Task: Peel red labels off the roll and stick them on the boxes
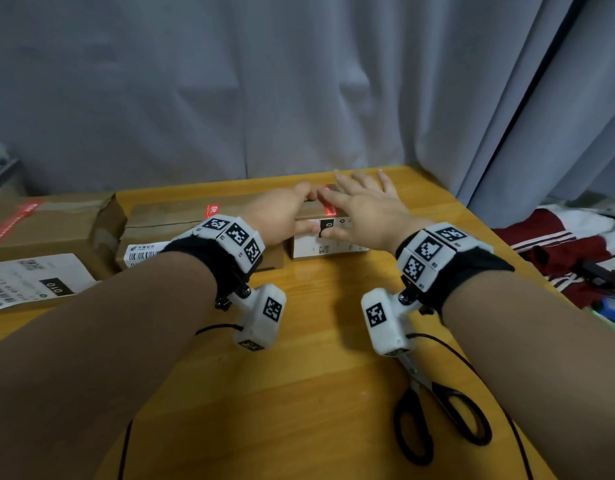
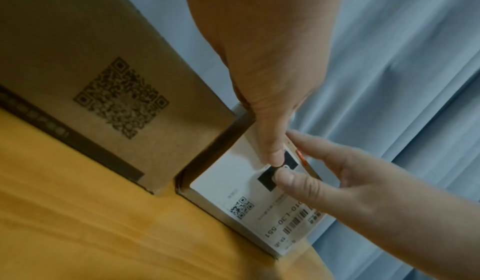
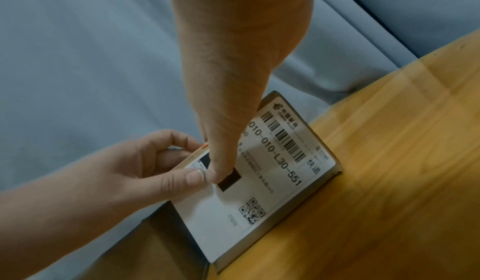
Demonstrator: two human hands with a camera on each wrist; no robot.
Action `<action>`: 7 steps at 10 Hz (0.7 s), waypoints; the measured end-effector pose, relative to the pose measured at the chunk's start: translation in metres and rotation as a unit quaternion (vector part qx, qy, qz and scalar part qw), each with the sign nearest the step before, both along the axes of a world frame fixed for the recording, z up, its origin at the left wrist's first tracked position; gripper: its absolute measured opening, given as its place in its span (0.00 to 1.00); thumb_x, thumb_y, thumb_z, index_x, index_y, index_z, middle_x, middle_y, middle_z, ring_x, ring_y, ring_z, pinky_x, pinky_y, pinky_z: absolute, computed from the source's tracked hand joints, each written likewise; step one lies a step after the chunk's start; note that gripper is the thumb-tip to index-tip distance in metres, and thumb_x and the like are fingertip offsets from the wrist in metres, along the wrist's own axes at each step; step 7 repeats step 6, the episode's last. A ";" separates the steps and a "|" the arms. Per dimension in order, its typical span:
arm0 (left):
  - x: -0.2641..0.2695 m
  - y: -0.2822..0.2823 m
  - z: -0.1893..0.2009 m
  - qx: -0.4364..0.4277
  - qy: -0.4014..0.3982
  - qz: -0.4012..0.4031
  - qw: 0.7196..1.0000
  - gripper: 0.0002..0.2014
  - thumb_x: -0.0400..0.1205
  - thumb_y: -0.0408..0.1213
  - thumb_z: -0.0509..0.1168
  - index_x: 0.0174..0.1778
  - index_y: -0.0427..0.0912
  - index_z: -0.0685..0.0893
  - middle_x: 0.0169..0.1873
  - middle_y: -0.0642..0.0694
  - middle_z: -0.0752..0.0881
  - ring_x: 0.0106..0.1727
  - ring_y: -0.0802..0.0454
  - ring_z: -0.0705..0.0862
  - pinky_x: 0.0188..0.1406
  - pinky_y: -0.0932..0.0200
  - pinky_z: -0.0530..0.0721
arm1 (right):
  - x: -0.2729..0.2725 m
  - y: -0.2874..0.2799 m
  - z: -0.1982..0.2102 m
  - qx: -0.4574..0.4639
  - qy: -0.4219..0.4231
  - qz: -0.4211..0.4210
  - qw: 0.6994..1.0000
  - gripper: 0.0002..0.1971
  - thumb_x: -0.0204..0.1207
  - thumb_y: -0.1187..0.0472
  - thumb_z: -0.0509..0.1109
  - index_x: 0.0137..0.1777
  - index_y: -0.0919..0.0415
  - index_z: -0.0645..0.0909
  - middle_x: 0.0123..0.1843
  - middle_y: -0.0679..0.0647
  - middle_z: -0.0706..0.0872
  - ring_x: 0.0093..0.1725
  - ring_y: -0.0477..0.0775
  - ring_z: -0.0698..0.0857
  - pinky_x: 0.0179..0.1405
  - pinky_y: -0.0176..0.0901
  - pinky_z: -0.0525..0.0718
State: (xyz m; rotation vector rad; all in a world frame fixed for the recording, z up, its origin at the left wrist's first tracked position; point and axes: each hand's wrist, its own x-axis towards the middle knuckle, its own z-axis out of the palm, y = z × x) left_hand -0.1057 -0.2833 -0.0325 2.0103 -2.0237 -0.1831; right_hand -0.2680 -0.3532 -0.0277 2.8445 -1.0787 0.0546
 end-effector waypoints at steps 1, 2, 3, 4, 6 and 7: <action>0.008 -0.001 0.001 0.009 -0.012 0.008 1.000 0.26 0.77 0.49 0.67 0.69 0.45 0.70 0.62 0.45 0.84 0.58 0.46 0.83 0.50 0.56 0.79 | 0.013 -0.004 -0.003 0.028 -0.015 -0.004 0.999 0.34 0.75 0.35 0.61 0.80 0.39 0.55 0.84 0.51 0.57 0.84 0.58 0.50 0.81 0.68 0.39; 0.008 0.000 0.001 0.006 -0.037 0.011 0.999 0.24 0.78 0.50 0.66 0.68 0.46 0.72 0.59 0.46 0.84 0.54 0.47 0.82 0.51 0.51 0.81 | 0.010 -0.011 0.001 0.017 -0.031 -0.010 0.999 0.36 0.70 0.32 0.64 0.78 0.40 0.64 0.81 0.50 0.66 0.83 0.58 0.56 0.81 0.66 0.43; 0.008 0.001 0.002 -0.007 -0.050 0.015 0.999 0.23 0.77 0.51 0.66 0.66 0.47 0.74 0.60 0.47 0.84 0.55 0.48 0.82 0.52 0.51 0.82 | 0.003 -0.016 -0.002 -0.006 -0.044 -0.013 0.999 0.37 0.68 0.29 0.63 0.76 0.42 0.68 0.79 0.50 0.70 0.81 0.59 0.60 0.81 0.64 0.47; 0.007 0.004 0.001 -0.005 -0.046 0.025 0.999 0.23 0.78 0.51 0.66 0.67 0.47 0.75 0.62 0.47 0.84 0.58 0.47 0.82 0.57 0.50 0.81 | 0.003 -0.013 -0.005 0.004 -0.048 -0.009 0.999 0.37 0.69 0.31 0.62 0.77 0.44 0.67 0.78 0.51 0.72 0.80 0.59 0.62 0.80 0.61 0.51; 0.018 0.020 0.022 -0.002 -0.063 0.015 0.998 0.29 0.81 0.52 0.61 0.76 0.44 0.69 0.77 0.43 0.71 0.83 0.46 0.58 0.83 0.50 0.47 | 0.004 0.005 0.005 0.051 -0.109 -0.031 0.992 0.42 0.73 0.35 0.64 0.83 0.48 0.52 0.84 0.53 0.58 0.83 0.58 0.54 0.80 0.59 0.52; 0.018 0.020 0.022 -0.002 -0.063 0.015 0.998 0.29 0.81 0.52 0.61 0.76 0.44 0.69 0.77 0.43 0.71 0.83 0.46 0.58 0.83 0.50 0.47 | 0.004 0.005 0.005 0.051 -0.109 -0.031 0.992 0.42 0.73 0.35 0.64 0.83 0.48 0.52 0.84 0.53 0.58 0.83 0.58 0.54 0.80 0.59 0.52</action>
